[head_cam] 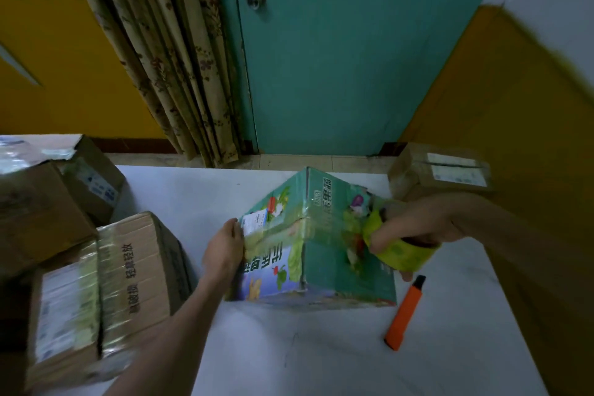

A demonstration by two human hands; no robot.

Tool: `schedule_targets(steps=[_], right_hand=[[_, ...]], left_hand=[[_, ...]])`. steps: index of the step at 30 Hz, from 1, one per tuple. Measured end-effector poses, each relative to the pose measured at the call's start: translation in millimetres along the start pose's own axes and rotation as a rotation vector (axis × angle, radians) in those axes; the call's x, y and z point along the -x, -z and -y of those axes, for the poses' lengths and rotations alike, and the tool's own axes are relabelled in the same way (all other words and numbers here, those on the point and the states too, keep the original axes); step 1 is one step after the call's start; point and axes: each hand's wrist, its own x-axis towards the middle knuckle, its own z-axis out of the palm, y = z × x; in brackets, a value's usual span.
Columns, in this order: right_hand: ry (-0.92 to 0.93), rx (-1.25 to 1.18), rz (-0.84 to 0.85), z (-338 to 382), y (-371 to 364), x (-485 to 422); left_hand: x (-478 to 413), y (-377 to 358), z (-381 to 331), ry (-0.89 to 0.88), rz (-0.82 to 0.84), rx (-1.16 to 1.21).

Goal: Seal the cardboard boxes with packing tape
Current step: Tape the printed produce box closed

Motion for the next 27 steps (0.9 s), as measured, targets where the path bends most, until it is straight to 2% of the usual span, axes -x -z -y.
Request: schedule_targets(steps=[2, 4, 7, 11, 13, 15, 19, 23, 27], right_hand=[[0.041, 0.003, 0.006, 11.8, -3.9, -3.2], [0.049, -0.002, -0.013, 23.1, -8.7, -6.4], [0.025, 0.035, -0.008, 36.5, -14.2, -8.3], [-0.082, 0.121, -0.02, 56.7, -21.3, 0.1], [-0.158, 0.149, -0.05, 69.2, -30.9, 2.7], [-0.177, 0.228, -0.043, 81.3, -40.1, 1.5], [-0.172, 0.445, -0.068, 107.0, -57.0, -0.5], [-0.048, 0.66, -0.048, 127.9, -61.2, 9.2], [0.123, 0.599, -0.063, 142.7, -66.3, 17.5]], left_hand=[[1.7, 8.6, -8.7, 0.03, -0.038, 0.067], [9.9, 21.4, -27.3, 0.026, -0.028, 0.298], [33.5, 37.0, -56.1, -0.021, 0.117, 0.545], [56.7, 62.4, -76.1, -0.096, 0.272, 0.662], [67.0, 75.0, -89.9, -0.159, 0.284, 0.671], [78.3, 77.6, -108.6, -0.216, 0.22, 0.58], [86.9, 68.7, -115.8, -0.28, 0.025, 0.199], [72.6, 80.2, -101.1, -0.277, -0.002, -0.043], [65.0, 93.3, -82.5, -0.244, 0.0, -0.143]])
